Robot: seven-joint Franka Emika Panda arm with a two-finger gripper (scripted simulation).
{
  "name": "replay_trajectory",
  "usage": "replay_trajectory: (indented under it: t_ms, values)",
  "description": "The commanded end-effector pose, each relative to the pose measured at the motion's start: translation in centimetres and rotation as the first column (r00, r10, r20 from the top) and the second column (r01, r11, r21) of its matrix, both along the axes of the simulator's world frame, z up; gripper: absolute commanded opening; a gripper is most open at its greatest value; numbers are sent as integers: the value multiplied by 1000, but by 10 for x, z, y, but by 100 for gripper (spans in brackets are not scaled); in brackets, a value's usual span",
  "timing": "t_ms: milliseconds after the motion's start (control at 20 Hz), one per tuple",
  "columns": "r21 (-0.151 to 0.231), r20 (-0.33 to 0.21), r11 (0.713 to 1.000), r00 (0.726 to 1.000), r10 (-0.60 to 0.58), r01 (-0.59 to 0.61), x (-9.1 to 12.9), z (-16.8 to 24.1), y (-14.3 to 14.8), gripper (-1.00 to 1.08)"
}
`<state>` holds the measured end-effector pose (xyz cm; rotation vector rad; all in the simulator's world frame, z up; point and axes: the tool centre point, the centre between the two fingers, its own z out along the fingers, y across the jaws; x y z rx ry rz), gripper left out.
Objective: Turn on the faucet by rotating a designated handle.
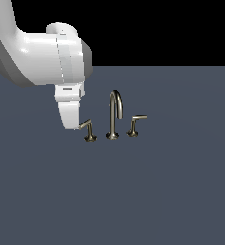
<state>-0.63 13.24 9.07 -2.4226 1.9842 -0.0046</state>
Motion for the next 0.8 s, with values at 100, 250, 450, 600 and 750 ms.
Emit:
replay_trajectory:
  t_ms: [100, 250, 450, 600, 750]
  values:
    - [-1, -2, 1000, 1000, 0, 0, -4, 0, -8, -100]
    - [-2, -4, 1000, 1000, -2, 2, -10, 0, -21, -100]
    - [-5, -7, 1000, 1000, -5, 5, -17, 0, -39, -100]
    - [-6, -8, 1000, 1000, -6, 6, -21, 0, -48, -100]
    - [2, -7, 1000, 1000, 20, -20, -17, 0, -37, -100]
